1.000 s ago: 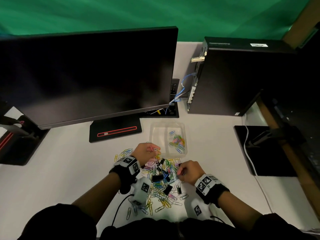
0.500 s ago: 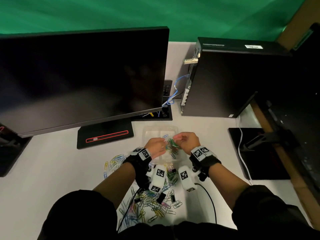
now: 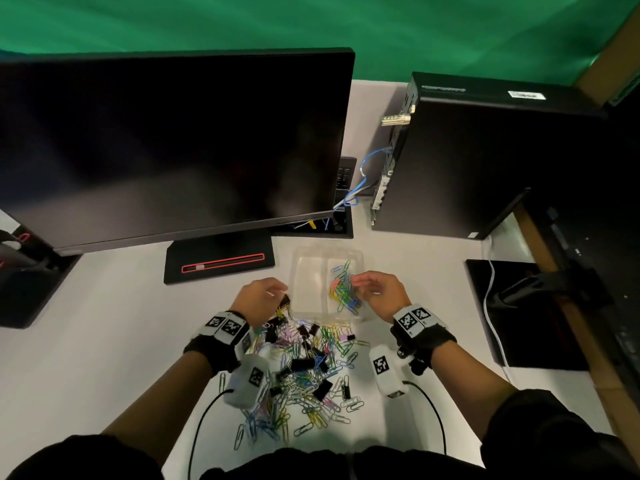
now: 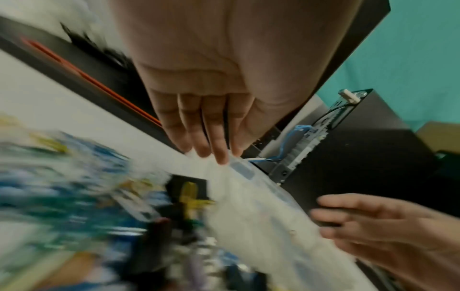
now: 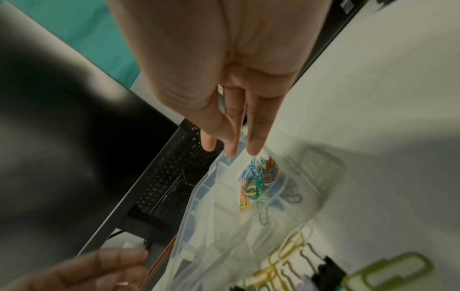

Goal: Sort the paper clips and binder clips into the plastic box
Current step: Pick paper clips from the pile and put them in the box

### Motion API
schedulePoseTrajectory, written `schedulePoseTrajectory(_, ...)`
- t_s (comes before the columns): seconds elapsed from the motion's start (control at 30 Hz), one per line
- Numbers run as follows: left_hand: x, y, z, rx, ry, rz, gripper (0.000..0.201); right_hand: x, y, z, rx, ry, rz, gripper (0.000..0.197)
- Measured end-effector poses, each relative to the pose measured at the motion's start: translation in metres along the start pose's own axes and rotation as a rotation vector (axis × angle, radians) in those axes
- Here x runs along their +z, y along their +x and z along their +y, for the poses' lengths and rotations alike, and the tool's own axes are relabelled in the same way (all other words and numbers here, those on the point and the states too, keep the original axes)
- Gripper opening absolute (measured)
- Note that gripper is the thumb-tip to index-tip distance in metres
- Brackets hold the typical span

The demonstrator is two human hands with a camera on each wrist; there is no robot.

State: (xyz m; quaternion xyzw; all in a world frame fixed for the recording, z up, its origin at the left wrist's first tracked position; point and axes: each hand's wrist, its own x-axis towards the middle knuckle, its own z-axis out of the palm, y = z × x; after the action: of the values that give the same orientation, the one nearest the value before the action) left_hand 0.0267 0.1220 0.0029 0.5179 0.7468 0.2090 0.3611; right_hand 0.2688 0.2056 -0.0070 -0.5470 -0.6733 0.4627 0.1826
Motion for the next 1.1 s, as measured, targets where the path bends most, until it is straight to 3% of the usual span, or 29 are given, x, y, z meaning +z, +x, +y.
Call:
schedulePoseTrajectory(0.1, -0.015, -0.012, -0.032, -0.159, 0.296, 0.12, 0.028, -0.005, -0.013, 0.003, -0.048, -0.047, -0.008, 0.029)
schedulePoseTrajectory(0.2, -0.025, -0.026, -0.055, -0.367, 0.535, 0.105, 0.046, -0.006, -0.027, 0.015, -0.081, -0.113, -0.051, 0.025)
schedulePoseTrajectory(0.3, -0.022, -0.039, -0.069, -0.475, 0.535, 0.054, 0.064, -0.003, -0.039, 0.034, -0.103, -0.211, -0.163, 0.023)
schedulePoseTrajectory(0.4, -0.01, -0.047, -0.077, -0.53, 0.397, 0.05, 0.078, 0.001, -0.048, 0.046, -0.091, -0.32, -0.289, 0.024)
schedulePoseTrajectory(0.53, 0.005, -0.05, -0.075, -0.477, 0.293, 0.074, 0.084, 0.011, -0.055, 0.048, -0.109, -0.449, -0.385, 0.037)
schedulePoseTrajectory(0.8, 0.006, -0.039, -0.069, -0.336, 0.275, 0.013, 0.083, 0.043, -0.065, 0.04, -0.088, -0.413, -0.394, 0.071)
schedulePoseTrajectory(0.9, 0.003, -0.035, -0.071, -0.276, 0.28, -0.031, 0.088, 0.052, -0.065, 0.037, -0.062, -0.413, -0.355, 0.064)
schedulePoseTrajectory(0.97, -0.001, -0.032, -0.073, -0.235, 0.275, -0.064, 0.088, 0.056, -0.062, 0.035, -0.037, -0.4, -0.302, 0.048)
schedulePoseTrajectory(1.1, -0.01, -0.025, -0.074, -0.172, 0.282, -0.105, 0.066, 0.06, -0.06, 0.031, 0.001, -0.416, -0.219, 0.017)
